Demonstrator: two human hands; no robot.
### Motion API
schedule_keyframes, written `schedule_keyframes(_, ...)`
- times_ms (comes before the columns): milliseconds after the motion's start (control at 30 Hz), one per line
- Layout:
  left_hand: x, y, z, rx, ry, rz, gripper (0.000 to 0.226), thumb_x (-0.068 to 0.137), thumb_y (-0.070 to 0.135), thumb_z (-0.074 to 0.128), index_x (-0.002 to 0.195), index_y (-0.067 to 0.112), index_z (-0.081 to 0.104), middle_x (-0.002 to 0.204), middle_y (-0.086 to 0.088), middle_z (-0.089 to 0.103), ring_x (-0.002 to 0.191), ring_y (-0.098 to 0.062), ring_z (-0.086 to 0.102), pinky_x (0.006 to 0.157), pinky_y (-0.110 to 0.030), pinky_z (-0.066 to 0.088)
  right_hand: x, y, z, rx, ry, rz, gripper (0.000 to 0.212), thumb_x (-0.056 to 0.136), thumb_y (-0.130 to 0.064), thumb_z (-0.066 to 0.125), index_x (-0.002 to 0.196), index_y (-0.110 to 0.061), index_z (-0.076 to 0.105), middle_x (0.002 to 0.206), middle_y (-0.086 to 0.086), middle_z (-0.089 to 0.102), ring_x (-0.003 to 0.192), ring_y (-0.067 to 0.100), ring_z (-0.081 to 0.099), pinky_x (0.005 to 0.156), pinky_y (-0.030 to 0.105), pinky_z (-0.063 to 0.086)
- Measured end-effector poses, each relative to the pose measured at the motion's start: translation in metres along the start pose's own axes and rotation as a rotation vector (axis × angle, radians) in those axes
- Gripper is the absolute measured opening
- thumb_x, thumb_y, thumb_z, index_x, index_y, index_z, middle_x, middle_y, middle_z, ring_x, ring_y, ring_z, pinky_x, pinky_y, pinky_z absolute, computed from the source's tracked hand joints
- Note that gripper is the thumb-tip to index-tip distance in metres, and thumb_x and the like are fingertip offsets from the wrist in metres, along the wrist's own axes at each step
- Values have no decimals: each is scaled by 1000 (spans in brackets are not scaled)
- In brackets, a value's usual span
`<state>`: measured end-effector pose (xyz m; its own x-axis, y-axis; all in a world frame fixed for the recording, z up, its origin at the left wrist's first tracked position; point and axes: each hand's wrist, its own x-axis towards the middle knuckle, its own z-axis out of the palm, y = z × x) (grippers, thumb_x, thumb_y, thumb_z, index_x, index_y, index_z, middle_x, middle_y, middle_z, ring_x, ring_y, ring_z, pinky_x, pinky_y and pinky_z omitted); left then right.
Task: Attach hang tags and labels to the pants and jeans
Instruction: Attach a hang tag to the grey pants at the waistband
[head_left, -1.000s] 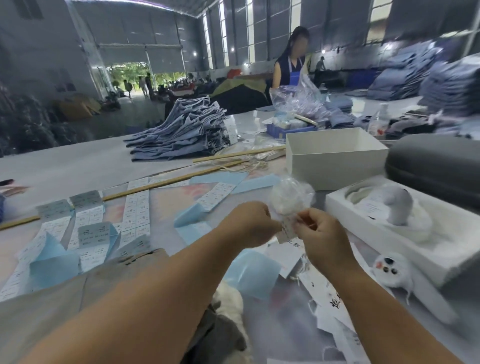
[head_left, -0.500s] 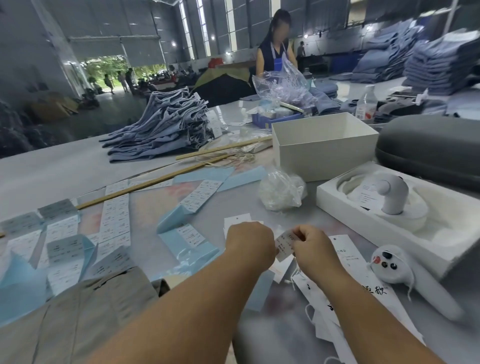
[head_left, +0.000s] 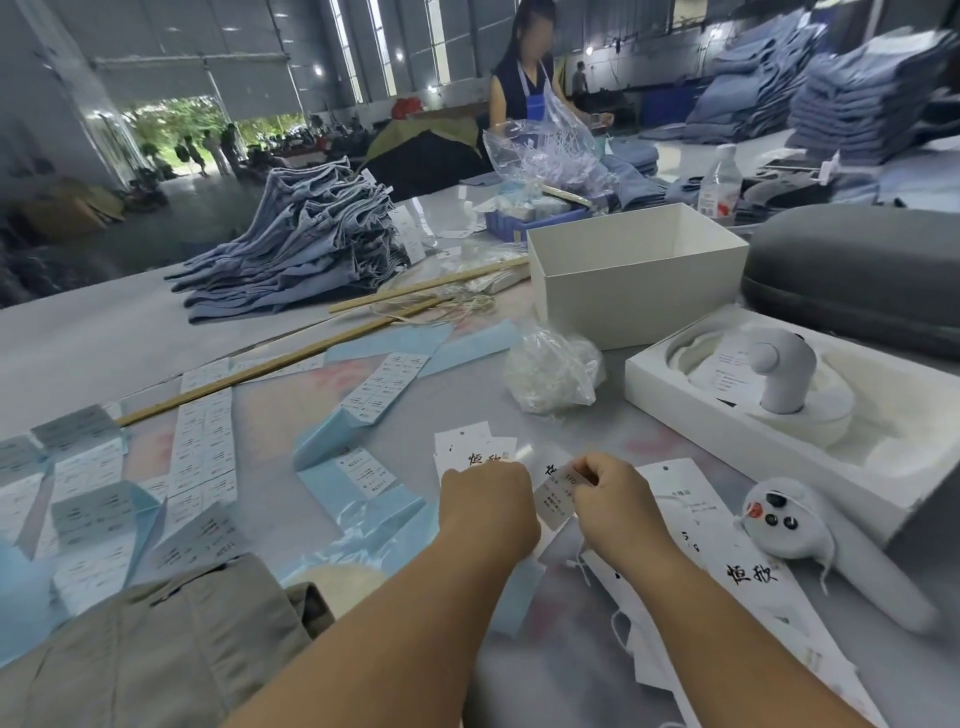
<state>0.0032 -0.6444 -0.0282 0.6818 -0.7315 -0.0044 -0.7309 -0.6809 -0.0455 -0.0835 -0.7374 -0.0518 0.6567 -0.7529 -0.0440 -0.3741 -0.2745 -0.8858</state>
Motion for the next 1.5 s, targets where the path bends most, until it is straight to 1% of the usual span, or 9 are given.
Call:
schedule_keyframes(200, -1, -7, -20, -356, -32, -63, 10, 92, 24, 49, 83, 22, 45, 90, 1, 56, 80, -21, 52, 63, -29, 37, -3, -5, -12, 48, 68, -28, 28, 84, 2, 47, 85, -20, 64, 85, -9, 65, 81, 13, 59, 59, 22, 43)
schedule_keyframes(300, -7, -14, -36, -577, -99, -51, 11, 93, 22, 46, 84, 27, 46, 87, 5, 55, 74, -13, 53, 52, -24, 37, -8, -14, -19, 147, 113, -66, 31, 88, 1, 47, 84, -25, 63, 84, -12, 65, 73, 5, 56, 52, 13, 36)
schedule_keyframes(433, -22, -20, -63, -821, -107, -103, 14, 90, 14, 46, 88, 27, 51, 98, 0, 63, 81, -17, 60, 51, -20, 45, -20, -36, -29, 298, 87, -146, 31, 91, 1, 47, 84, -24, 65, 84, -8, 67, 74, 6, 57, 60, 18, 44)
schedule_keyframes(567, -51, -26, -84, -966, -89, -148, 22, 86, 6, 47, 91, 24, 58, 90, -1, 68, 75, -15, 61, 41, -12, 40, -37, -62, -42, 411, 111, -244, 29, 88, 2, 49, 78, -19, 65, 62, -17, 64, 56, -2, 53, 54, 12, 41)
schedule_keyframes(733, -97, -34, -102, -1089, -41, -141, 26, 84, 0, 49, 93, 19, 63, 81, -2, 69, 60, -10, 62, 46, -22, 45, -74, -91, -52, 404, -2, -406, 28, 88, 3, 49, 80, -17, 66, 65, -16, 65, 58, -3, 55, 51, 11, 42)
schedule_keyframes(867, -141, -44, -106, -1248, -27, -110, 29, 70, 3, 51, 95, 14, 63, 77, -4, 69, 49, -14, 56, 39, -23, 40, -109, -103, -49, 363, -97, -515, 29, 89, 4, 49, 79, -17, 65, 72, -7, 65, 67, -1, 58, 53, 14, 46)
schedule_keyframes(1033, -178, -57, -101, -1451, -31, -119, 48, 59, 6, 49, 105, 11, 64, 82, -11, 70, 59, -23, 54, 45, -26, 41, -136, -109, -32, 276, -200, -572, 28, 91, 5, 48, 82, -16, 66, 78, 1, 65, 72, 5, 58, 54, 15, 48)
schedule_keyframes(1267, -190, -59, -100, -1592, 34, -124, 51, 62, 6, 51, 111, 12, 64, 80, -12, 70, 59, -25, 57, 42, -24, 40, -146, -114, -24, 263, -121, -580, 27, 93, 1, 49, 85, -18, 65, 79, -1, 64, 79, 3, 58, 52, 14, 49)
schedule_keyframes(1500, -189, -59, -99, -1601, 42, -107, 50, 61, 8, 54, 109, 15, 67, 89, -12, 72, 73, -25, 63, 60, -31, 49, -147, -110, -25, 214, -76, -550, 24, 97, -5, 49, 88, -19, 66, 83, -3, 65, 81, 2, 58, 54, 16, 50)
